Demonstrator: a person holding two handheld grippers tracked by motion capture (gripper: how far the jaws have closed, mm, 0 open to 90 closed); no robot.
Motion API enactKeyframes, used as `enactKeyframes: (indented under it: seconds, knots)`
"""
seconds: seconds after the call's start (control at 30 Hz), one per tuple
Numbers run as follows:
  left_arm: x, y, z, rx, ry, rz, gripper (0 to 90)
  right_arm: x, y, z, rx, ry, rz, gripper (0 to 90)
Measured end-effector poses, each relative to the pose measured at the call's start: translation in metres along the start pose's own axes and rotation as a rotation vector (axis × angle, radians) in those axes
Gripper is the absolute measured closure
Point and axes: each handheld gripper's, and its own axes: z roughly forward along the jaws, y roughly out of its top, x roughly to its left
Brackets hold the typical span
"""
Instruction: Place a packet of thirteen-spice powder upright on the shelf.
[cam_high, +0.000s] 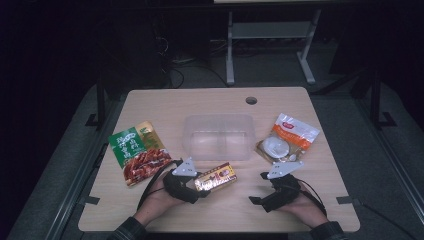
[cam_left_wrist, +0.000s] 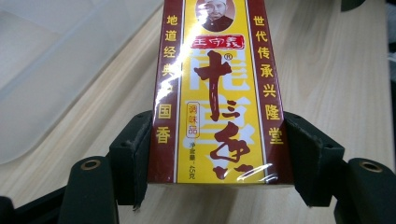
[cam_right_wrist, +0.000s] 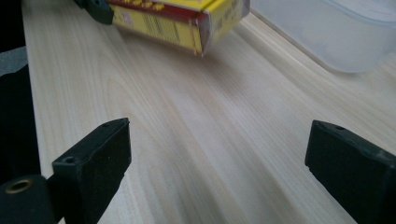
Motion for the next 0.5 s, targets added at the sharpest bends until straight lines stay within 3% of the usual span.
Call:
enactKeyframes:
  seconds: [0.17,0.3,0.33,0.43,0.5]
  knots:
    - [0.003,-0.002,-0.010,-0.035,-0.025,-0.007,32.0,0.000,0.001,-0.001,0.000,0.016,-0.006,7.4]
    - [0.002,-0.002,-0.020,-0.066,-0.051,0.013,32.0,0.000,0.002,-0.003,0.005,0.025,-0.018,8.8]
    - [0.001,-0.003,-0.025,-0.076,-0.059,0.024,32.0,0.000,0.004,-0.005,-0.002,0.054,-0.038,11.7]
    - [0.000,-0.004,-0.028,-0.086,-0.069,0.031,32.0,-0.002,0.007,-0.007,-0.010,0.068,-0.056,11.7]
    - [0.000,-0.005,-0.033,-0.090,-0.081,0.048,32.0,-0.004,0.015,-0.011,-0.042,0.105,-0.075,11.9]
